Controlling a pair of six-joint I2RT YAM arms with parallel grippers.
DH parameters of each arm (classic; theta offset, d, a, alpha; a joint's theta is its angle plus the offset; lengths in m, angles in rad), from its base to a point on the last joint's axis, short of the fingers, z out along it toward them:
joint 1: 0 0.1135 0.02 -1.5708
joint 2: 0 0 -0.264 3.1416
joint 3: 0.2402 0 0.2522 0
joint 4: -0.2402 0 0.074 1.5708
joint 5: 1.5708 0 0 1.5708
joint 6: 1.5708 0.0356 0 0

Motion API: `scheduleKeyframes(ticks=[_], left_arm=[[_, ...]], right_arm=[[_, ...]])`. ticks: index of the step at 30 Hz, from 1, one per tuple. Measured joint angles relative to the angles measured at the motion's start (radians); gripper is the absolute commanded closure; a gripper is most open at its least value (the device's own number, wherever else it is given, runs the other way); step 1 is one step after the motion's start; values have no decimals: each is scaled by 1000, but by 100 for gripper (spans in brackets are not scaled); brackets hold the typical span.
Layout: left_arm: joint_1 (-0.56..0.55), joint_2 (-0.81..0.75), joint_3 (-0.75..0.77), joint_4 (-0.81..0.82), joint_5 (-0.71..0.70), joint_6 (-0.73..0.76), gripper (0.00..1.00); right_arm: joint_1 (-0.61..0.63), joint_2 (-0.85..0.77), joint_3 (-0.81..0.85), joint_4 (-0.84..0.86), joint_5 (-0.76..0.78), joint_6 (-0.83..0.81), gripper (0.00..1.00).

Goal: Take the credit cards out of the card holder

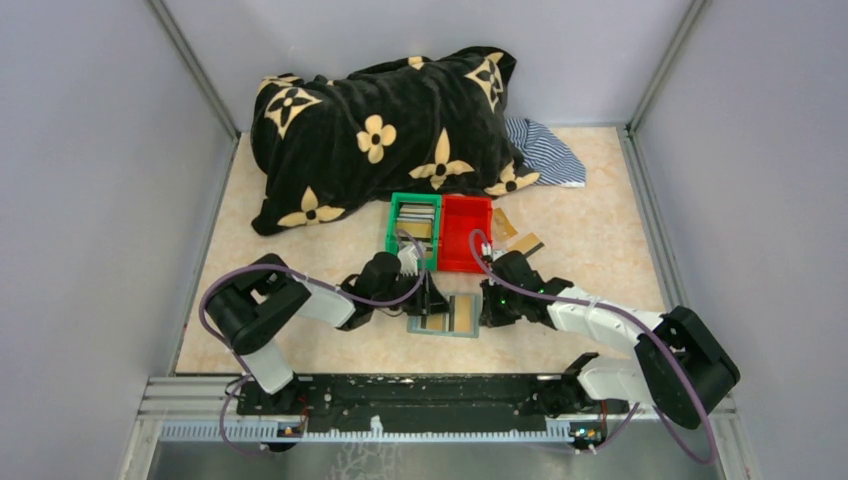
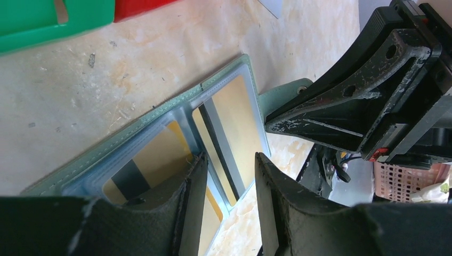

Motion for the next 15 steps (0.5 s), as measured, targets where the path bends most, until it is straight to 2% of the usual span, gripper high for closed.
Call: scheduleKeyframes(ticks=[8, 15], left_arm=[[-14, 25, 26, 3, 1, 11, 55], [-17, 50, 24, 48, 20, 9, 62]], right_arm=[[-4, 2, 0, 2, -2, -5, 100], [-10, 17, 0, 26, -21, -5, 100]])
